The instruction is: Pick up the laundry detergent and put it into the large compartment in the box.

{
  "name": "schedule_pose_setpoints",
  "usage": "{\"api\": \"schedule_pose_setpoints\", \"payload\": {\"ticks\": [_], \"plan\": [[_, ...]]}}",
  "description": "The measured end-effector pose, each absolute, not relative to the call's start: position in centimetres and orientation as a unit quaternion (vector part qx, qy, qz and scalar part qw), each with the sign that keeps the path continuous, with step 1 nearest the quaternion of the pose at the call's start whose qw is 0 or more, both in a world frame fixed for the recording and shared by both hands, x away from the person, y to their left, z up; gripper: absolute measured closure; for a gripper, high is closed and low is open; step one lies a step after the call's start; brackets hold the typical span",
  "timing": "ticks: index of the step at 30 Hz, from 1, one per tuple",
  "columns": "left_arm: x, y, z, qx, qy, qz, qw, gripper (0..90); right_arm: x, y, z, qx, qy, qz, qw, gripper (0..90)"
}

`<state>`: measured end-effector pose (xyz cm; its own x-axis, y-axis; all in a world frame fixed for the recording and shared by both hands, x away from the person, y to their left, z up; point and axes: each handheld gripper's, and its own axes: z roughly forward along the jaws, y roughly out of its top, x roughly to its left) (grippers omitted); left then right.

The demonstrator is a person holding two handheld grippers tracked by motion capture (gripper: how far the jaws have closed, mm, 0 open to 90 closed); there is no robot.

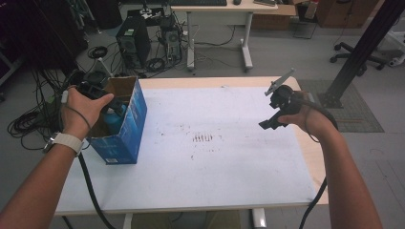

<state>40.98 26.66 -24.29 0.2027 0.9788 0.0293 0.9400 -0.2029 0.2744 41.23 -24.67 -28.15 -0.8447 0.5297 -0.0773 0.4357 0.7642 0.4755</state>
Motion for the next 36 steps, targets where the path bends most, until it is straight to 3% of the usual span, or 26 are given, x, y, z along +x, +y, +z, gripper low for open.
{"api": "schedule_pose_setpoints", "payload": {"ticks": [36], "plan": [[39.2,25.9,-20.9,0.784,0.604,0.103,0.101,12.2,40.6,-24.4,-27.6,0.255,0.934,0.225,0.107,9.1]]}}
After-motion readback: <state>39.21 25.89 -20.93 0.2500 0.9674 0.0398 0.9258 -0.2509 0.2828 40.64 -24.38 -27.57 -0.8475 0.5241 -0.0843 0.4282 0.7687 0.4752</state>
